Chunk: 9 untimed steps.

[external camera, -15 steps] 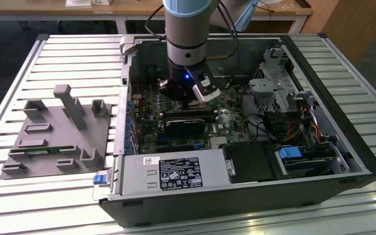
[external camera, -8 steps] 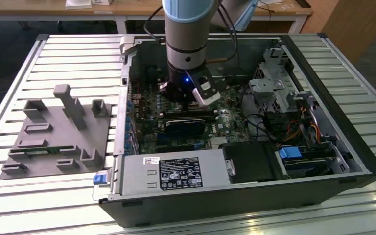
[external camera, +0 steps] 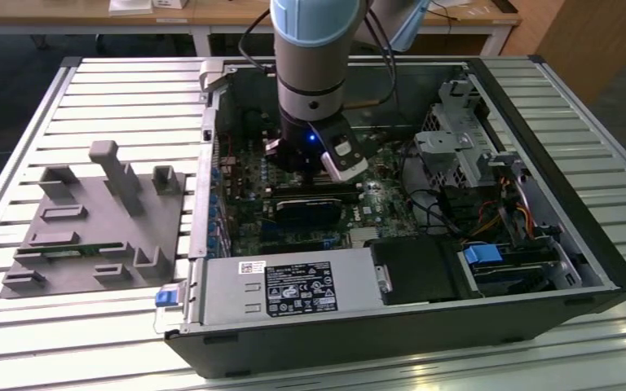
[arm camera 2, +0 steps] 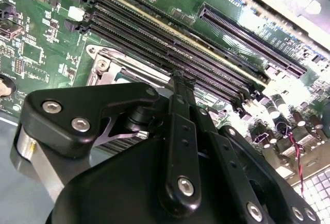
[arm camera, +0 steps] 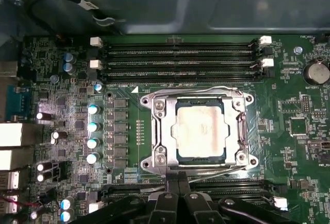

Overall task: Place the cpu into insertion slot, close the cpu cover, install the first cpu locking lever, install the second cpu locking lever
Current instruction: 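Install the second cpu locking lever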

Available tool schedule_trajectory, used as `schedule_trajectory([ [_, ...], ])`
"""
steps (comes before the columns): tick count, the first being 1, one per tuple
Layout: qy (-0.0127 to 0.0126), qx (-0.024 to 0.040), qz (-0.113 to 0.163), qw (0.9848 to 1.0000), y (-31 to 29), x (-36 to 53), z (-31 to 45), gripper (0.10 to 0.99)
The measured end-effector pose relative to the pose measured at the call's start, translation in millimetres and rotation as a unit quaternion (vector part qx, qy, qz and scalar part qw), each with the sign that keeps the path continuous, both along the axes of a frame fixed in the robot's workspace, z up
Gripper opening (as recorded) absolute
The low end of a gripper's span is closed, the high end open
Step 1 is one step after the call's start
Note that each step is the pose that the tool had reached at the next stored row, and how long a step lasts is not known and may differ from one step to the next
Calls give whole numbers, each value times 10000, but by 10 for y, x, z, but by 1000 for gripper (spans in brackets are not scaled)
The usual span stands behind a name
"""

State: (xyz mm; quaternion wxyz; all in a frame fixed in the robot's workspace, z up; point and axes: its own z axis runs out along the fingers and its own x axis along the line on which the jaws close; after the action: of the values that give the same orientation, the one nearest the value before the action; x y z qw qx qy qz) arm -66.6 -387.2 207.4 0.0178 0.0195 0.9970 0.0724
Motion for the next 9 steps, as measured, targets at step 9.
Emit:
schedule_trajectory([
  [9, 0, 134, 33, 9999, -19, -3, -20, 106],
])
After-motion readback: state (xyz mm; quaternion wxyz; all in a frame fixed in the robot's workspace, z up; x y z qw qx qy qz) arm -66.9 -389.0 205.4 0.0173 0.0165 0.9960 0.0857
